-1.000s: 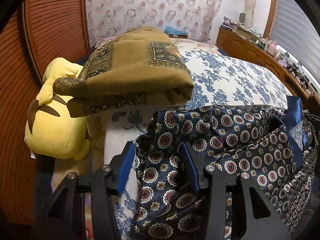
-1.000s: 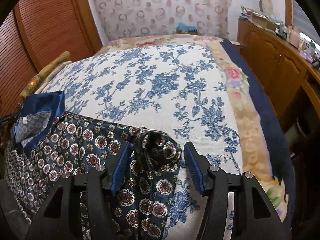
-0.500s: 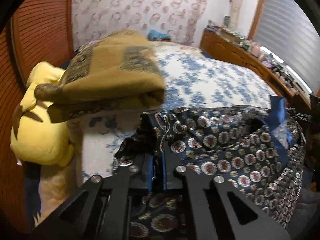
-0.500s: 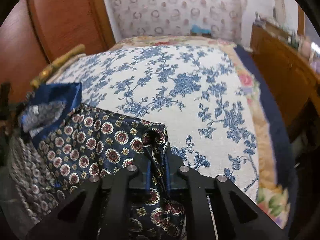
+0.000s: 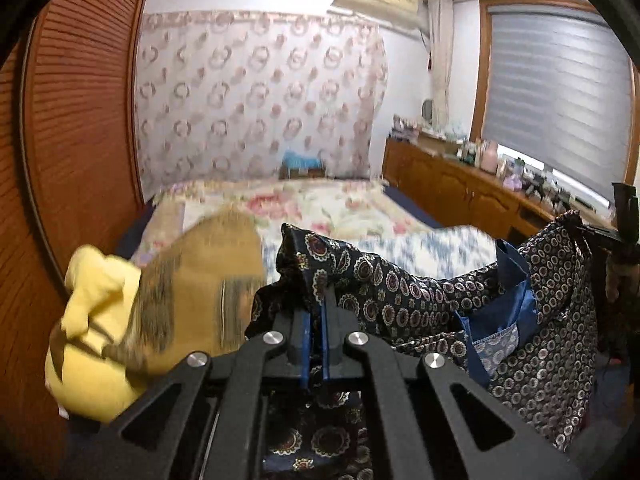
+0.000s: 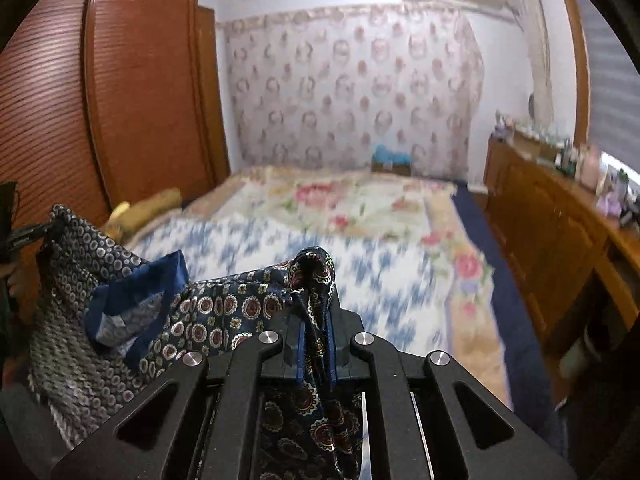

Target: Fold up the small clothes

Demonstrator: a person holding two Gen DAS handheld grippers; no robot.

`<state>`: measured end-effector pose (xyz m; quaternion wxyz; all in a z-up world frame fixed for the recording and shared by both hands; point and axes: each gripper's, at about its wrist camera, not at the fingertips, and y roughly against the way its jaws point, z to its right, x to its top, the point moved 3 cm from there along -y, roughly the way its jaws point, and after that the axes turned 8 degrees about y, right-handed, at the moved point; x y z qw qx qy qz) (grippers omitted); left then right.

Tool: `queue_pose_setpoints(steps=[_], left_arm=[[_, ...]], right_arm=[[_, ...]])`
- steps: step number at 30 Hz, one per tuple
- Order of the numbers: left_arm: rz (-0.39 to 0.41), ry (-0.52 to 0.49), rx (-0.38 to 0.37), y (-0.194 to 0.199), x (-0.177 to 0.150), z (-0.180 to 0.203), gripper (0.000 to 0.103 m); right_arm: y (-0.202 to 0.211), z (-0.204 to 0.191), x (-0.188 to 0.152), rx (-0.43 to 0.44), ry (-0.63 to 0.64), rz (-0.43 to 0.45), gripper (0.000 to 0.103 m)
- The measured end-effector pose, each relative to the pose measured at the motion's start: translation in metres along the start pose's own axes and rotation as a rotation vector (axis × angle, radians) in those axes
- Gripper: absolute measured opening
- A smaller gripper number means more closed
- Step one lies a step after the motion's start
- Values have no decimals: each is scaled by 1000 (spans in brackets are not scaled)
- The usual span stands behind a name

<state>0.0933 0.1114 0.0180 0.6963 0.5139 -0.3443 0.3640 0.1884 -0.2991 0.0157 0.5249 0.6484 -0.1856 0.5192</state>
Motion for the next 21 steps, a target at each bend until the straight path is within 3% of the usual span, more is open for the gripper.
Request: queue_pose_setpoints(steps=[6, 10, 13, 17, 19, 21], left_arm=[[41, -7, 46, -38, 65, -9, 0], [26, -11, 95, -70, 83, -21, 0], [-11, -13, 118, -95, 80, -24, 0], [-115, 8, 139, -133, 61, -36, 5], [-165, 21, 149, -144, 46, -39, 7], [-200, 20, 169, -151, 33, -43, 13]], right_arm=[[-32, 31, 65, -103, 33, 33, 5], [-68, 54, 84, -159, 27, 4, 5], [-98, 69, 88, -203, 23, -23, 5], [-132, 83, 73, -183, -31, -90, 9], [-147, 85, 59, -166, -58, -141, 26], [-159, 81, 46, -167, -63, -188, 32]])
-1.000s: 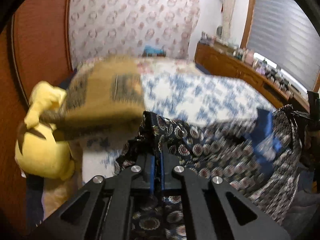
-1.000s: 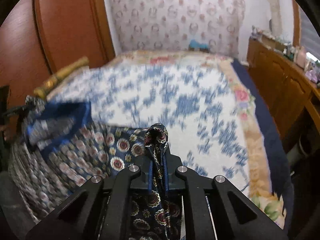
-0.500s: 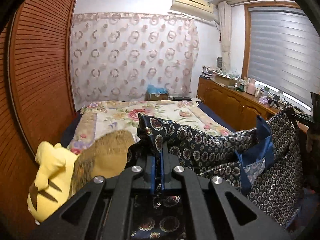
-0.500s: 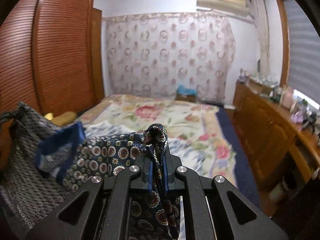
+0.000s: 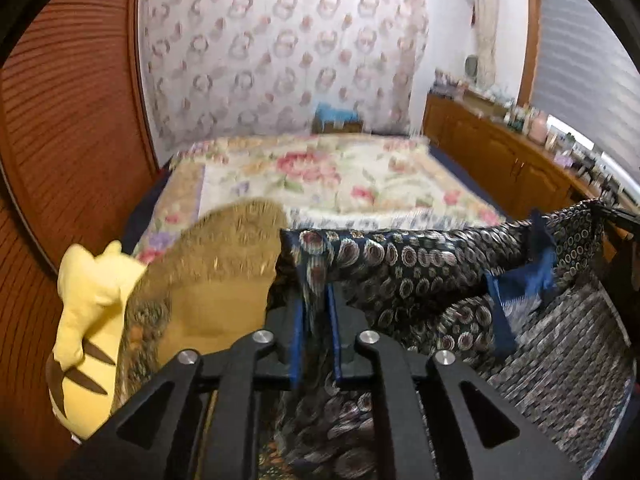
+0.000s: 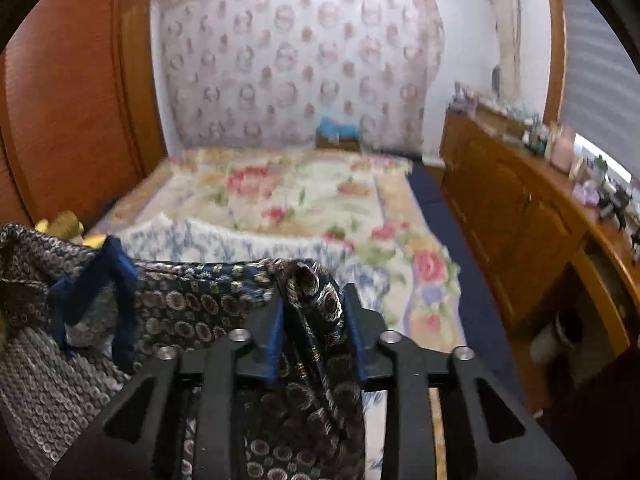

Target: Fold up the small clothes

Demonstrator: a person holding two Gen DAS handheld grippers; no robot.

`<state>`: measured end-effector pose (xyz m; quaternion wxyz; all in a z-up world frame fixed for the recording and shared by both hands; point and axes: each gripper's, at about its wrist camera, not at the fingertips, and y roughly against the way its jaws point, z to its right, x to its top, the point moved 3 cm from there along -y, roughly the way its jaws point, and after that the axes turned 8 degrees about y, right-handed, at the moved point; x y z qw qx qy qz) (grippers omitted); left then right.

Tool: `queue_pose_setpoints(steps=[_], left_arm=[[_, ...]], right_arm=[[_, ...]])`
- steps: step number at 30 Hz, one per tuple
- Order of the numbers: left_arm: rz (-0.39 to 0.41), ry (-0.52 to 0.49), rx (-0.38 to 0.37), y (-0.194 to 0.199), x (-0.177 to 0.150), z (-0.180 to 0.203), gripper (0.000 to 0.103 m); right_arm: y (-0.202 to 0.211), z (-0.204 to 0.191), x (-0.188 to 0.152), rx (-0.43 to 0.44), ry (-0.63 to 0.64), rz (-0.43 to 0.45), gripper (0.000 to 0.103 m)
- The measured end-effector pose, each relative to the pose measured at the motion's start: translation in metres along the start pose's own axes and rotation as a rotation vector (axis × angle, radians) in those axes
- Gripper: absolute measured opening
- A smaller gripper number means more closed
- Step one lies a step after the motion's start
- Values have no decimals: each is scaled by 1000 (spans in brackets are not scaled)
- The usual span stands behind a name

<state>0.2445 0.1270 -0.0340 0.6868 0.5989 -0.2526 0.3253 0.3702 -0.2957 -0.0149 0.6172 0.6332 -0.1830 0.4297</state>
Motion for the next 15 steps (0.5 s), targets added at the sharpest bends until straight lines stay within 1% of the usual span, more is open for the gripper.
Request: queue_pose_setpoints(steps=[1, 2, 3, 4, 6, 7, 10, 12, 15], left_arm=[[-4, 2, -4, 1, -4, 2, 19], [-9, 7, -15, 2, -9, 2, 26], [-9, 7, -15, 3, -12, 1, 29], [-6, 6, -15, 7, -15, 2, 35], [1, 2, -23, 14, -21, 3, 37], [4, 0, -24, 17, -22, 3, 37], [14, 4, -25, 26, -24, 1, 37], [24, 12, -21, 27, -24, -5, 37], [31, 21, -14, 28, -24, -9, 37]], right_arm=[[-4, -5, -5, 1, 7, -13, 35], [-6, -9, -10, 4, 17, -20, 35], [-7, -15, -14, 8, 27, -20, 36], [-8, -20, -16, 16, 35, -17, 37], [-8, -33, -15, 41, 46, -8, 40], [-7, -41, -13, 60, 49, -1, 43], [-10, -63, -7, 101, 67, 4, 48], [-14, -81, -4, 127, 76, 2, 49], [-30, -112, -3, 180, 75, -32, 50]])
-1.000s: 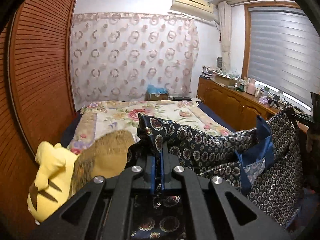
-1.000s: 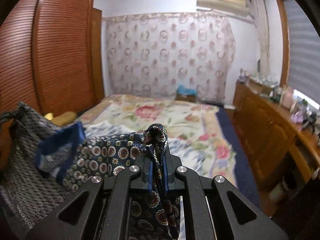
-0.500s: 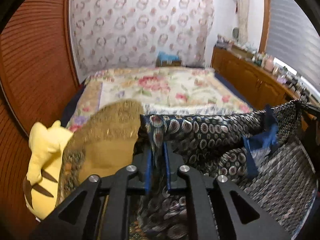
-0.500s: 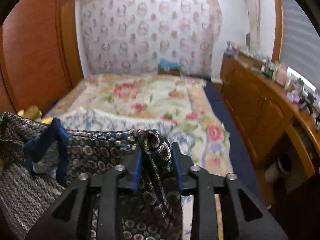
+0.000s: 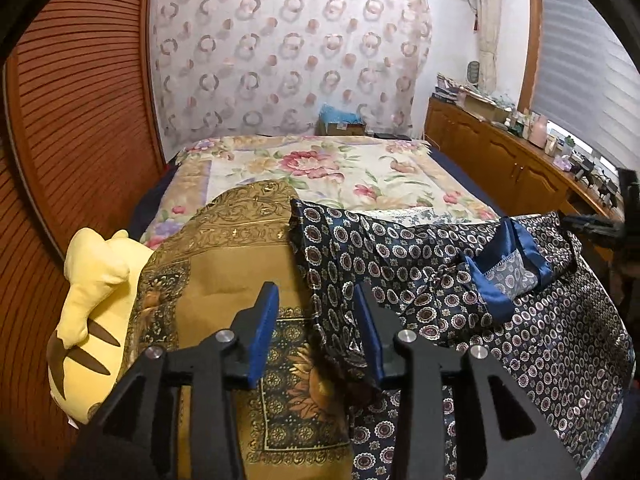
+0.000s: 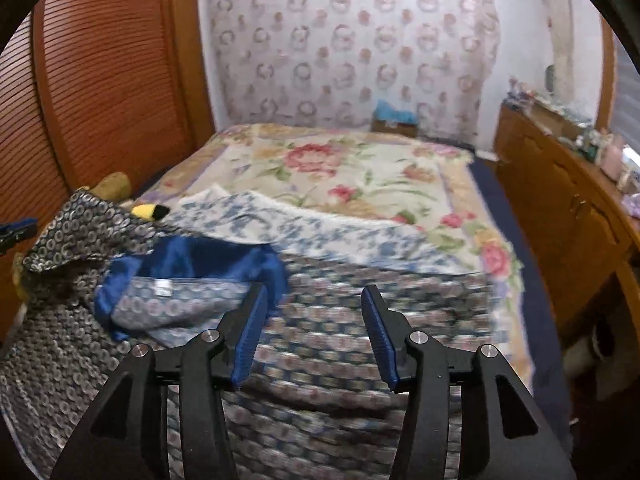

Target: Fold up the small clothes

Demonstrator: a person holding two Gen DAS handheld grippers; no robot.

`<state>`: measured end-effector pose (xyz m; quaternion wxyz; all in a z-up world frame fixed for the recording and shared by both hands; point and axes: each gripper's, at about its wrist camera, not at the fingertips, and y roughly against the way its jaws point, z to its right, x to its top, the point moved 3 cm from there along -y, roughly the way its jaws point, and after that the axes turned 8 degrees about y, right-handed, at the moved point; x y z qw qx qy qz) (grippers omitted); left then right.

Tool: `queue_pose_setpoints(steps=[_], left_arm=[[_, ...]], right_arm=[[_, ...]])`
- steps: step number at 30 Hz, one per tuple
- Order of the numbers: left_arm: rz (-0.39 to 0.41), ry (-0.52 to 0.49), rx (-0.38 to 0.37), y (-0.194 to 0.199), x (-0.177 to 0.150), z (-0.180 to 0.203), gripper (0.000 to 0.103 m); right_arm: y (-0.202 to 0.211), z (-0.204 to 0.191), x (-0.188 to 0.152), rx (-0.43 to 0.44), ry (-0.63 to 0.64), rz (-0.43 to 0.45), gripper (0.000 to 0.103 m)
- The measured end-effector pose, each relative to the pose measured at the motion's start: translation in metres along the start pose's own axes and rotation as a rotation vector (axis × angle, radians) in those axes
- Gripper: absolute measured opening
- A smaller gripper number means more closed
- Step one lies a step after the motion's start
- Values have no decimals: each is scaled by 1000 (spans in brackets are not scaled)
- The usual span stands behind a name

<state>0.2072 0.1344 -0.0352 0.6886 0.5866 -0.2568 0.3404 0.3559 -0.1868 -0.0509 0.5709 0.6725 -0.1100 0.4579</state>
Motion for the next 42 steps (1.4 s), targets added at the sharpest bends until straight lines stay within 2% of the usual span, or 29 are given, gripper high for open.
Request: queue_pose_setpoints(steps=[3, 8, 12, 13, 14, 15, 16, 17, 19, 23, 25, 30, 34, 36, 39, 42], left_arm=[[-9, 9, 1, -3, -2, -1, 37], [-33, -7, 10, -8, -10, 0, 37], [-55, -18, 11, -11, -17, 2, 37], [-60, -16, 5, -11, -19, 2, 37], [-63, -13, 6, -12, -22, 1, 37], [-64, -13, 11, -13, -23, 1, 37], [-65, -13, 14, -13, -25, 1, 37], [-66, -13, 15, -14, -27, 2, 37], [-62, -19, 16, -13, -30, 3, 37], [-61, -51, 27, -13, -33, 9, 36], [-62, -61, 27, -12, -34, 11, 29], [-70, -81, 19, -6, -41, 18, 20], [-88, -83, 2, -7, -47, 18, 5], [-95, -77, -5, -7, -50, 16, 1], [-76, -64, -33, 2, -54, 16, 0], [-49, -63, -46, 16, -59, 17, 0]], right_arm=[[-26, -18, 0, 28, -10, -53, 50], [-64, -37, -7, -9, -10, -155, 50], [-78, -38, -20, -22, 7, -224, 50], [-76, -38, -23, -21, 20, -218, 48], [-74, -39, -25, -18, 31, -214, 45], [-72, -39, -27, -13, 37, -213, 36], [-69, -39, -29, -8, 41, -209, 17], [-66, -39, -31, -3, 51, -207, 9], [-58, -43, -37, 16, 85, -193, 3], [-24, -42, -41, 18, 98, -93, 1], [-4, -42, -42, 14, 90, -33, 1], [43, -43, -60, -10, 92, 77, 1], [60, -38, -78, 12, 60, 94, 1], [66, -37, -92, 12, 58, 82, 1], [68, -34, -105, 29, 48, 55, 1], [75, -30, -116, 28, 41, 41, 11]])
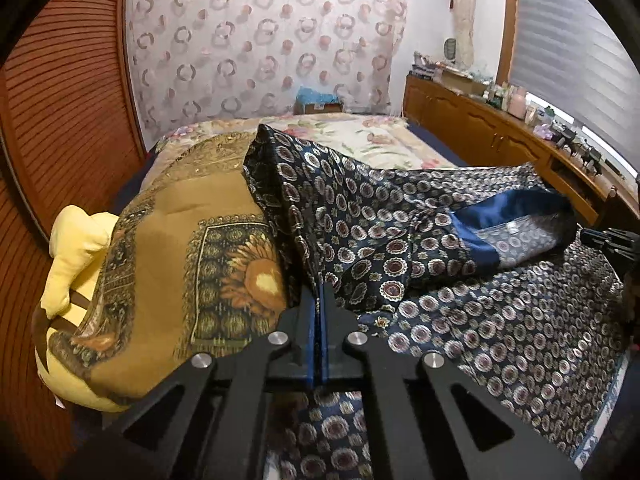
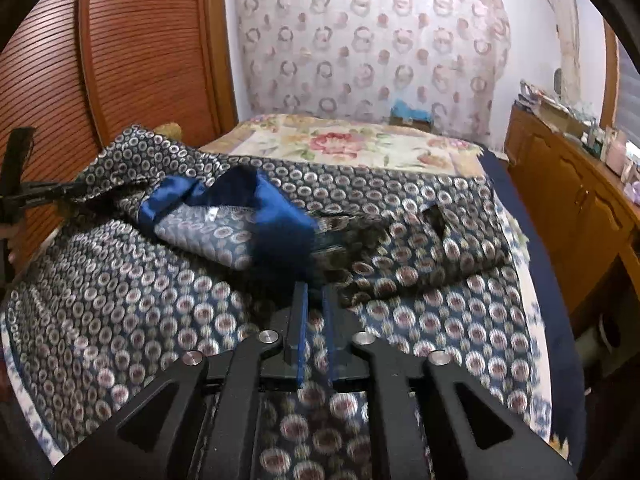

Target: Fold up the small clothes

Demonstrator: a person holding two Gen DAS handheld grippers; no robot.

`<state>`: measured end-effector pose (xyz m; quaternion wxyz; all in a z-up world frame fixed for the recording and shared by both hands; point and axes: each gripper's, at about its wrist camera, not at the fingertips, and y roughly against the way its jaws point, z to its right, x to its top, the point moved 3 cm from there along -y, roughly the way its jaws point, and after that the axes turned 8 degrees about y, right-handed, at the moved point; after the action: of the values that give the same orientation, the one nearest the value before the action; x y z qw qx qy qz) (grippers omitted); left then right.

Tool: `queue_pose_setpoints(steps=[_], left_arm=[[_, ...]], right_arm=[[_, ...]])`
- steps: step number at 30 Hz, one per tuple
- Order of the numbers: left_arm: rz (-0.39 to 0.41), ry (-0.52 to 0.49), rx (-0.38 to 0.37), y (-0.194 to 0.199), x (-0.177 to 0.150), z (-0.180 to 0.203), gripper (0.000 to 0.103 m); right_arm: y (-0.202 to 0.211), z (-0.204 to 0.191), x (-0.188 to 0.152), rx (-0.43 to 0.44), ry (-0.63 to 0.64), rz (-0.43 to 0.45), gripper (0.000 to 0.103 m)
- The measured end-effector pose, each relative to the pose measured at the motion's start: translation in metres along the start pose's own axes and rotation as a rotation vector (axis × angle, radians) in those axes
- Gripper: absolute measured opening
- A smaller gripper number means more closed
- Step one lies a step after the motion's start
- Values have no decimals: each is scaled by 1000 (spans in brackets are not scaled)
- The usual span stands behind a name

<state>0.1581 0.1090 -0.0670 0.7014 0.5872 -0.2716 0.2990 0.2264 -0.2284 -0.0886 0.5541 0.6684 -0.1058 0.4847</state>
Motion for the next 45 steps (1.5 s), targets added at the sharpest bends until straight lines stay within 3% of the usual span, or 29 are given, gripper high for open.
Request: queue_pose_setpoints(steps=[2, 6, 8, 14, 23, 27, 33, 37, 43, 44, 45], left_arm=[[19, 7, -12, 12, -3, 0, 0], [49, 20, -20, 28, -8, -3, 0], [57, 31, -27, 34, -11, -7, 0], [55, 45, -32, 33, -16, -8, 0], [47, 42, -26, 26, -21, -1, 0], [50, 37, -54, 32, -24, 2, 0], [96, 67, -88, 57, -27, 1, 0], [136, 78, -104, 75, -29, 3, 0], [125, 93, -105, 77, -31, 0, 0], [126, 95, -106, 77, -33, 1, 0], [126, 95, -106, 78, -34, 3, 0]], right_arm=[[8, 3, -5, -8, -8, 6, 15], [27, 11, -6, -35, -23, 43, 33], [30, 22, -1, -57, -41, 56, 36], [-2, 57, 29, -109, -66, 16, 46], [-89, 91, 55, -165, -97, -174, 43], [-105, 91, 45, -178, -50, -248, 3], [-36, 94, 28, -155, -98, -29, 0], [13, 96, 7, -173, -132, 72, 0], [29, 99, -4, -173, -131, 58, 0], [27, 99, -1, -174, -130, 56, 3], [23, 98, 4, -174, -129, 50, 12]])
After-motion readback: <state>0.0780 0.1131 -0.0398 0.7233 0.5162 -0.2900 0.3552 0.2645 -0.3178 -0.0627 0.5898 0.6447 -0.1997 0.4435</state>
